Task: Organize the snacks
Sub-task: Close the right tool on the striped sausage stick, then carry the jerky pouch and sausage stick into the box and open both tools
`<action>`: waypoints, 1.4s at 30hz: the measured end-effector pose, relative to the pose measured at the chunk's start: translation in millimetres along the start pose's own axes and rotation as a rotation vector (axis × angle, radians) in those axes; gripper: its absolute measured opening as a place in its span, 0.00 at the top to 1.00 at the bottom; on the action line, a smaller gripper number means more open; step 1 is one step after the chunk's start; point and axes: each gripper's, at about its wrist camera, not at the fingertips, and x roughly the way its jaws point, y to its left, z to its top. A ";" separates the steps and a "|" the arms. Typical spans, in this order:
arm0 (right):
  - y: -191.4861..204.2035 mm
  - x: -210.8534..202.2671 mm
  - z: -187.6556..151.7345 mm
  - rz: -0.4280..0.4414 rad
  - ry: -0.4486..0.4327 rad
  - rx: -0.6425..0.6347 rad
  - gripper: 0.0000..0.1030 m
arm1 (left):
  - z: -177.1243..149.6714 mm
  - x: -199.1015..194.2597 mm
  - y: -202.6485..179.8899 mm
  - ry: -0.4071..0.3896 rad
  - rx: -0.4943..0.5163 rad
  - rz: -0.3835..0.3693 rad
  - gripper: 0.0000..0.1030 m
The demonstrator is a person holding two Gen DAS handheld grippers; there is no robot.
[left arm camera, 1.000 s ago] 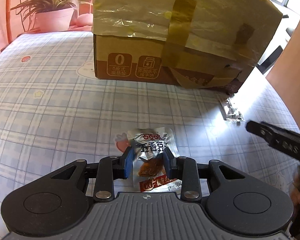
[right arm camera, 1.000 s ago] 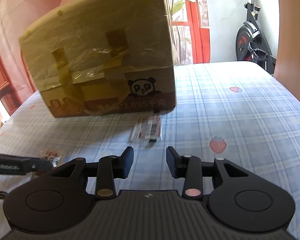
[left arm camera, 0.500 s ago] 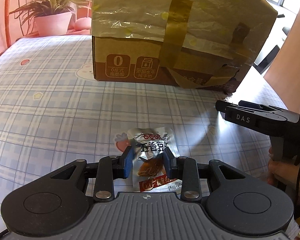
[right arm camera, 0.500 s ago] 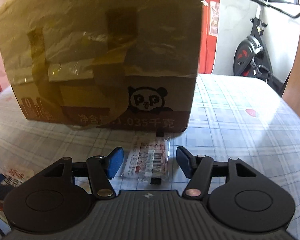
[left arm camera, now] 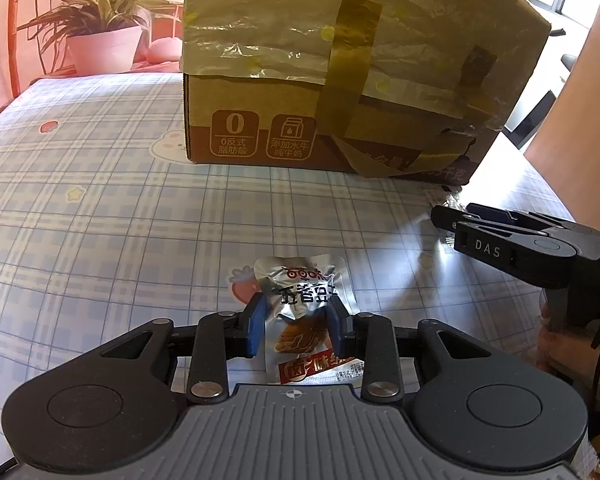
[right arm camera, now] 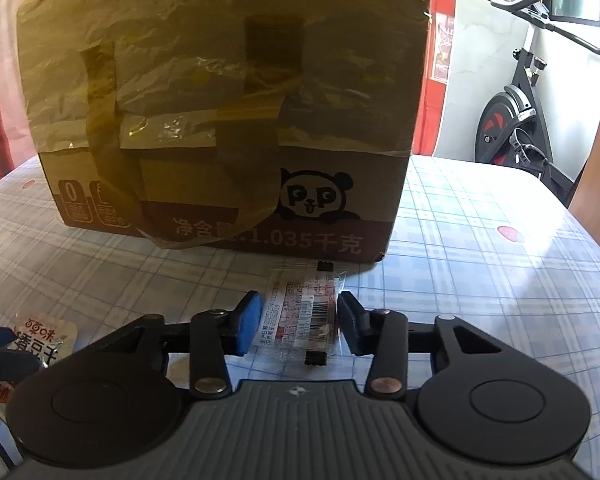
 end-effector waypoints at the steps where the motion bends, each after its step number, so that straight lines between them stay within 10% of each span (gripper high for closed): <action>1: 1.1 -0.9 -0.7 0.005 0.000 -0.006 0.59 | -0.8 -0.6 -0.9 0.001 0.006 0.001 0.67; 18: 1.7 -67.3 3.0 0.065 -0.107 0.061 0.60 | 15.5 -32.6 -1.3 -0.130 0.004 -0.052 0.67; 42: 27.4 -136.3 139.6 0.154 -0.403 0.016 0.60 | 153.5 -118.5 3.8 -0.455 0.049 -0.126 0.67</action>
